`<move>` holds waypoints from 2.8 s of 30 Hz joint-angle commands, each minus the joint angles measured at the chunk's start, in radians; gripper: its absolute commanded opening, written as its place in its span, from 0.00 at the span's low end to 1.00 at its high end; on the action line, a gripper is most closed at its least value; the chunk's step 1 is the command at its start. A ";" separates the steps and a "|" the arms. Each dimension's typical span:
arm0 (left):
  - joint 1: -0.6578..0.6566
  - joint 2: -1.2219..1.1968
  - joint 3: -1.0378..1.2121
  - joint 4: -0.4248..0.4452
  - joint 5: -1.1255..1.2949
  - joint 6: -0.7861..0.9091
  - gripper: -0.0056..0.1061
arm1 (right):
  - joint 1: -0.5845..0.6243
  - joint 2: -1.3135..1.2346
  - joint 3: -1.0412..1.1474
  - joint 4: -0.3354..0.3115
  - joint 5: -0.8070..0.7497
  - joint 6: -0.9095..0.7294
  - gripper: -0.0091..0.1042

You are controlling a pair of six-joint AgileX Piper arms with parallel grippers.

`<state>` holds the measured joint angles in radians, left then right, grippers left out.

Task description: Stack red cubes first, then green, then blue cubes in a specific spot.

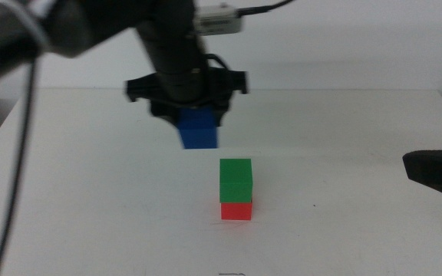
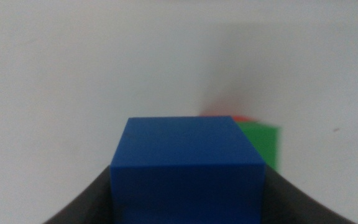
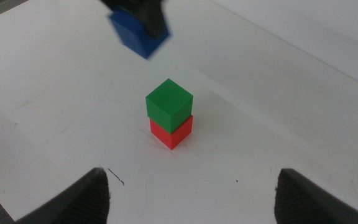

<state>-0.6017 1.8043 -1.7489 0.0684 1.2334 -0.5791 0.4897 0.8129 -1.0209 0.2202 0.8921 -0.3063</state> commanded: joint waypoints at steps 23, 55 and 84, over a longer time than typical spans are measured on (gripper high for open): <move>-0.098 0.114 -0.122 -0.028 0.068 -0.095 0.04 | -0.006 -0.007 -0.025 0.002 -0.068 -0.006 0.68; -0.098 0.090 -0.125 -0.039 0.001 -0.068 0.89 | -0.006 -0.007 -0.025 0.002 -0.068 -0.006 0.68; 0.094 -0.589 0.020 0.190 0.067 0.304 0.89 | -0.006 -0.008 -0.025 -0.007 -0.068 -0.006 0.68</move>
<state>-0.5455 1.2805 -1.7415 0.2695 1.2634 -0.3113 0.4897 0.8100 -1.0209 0.2159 0.8921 -0.3053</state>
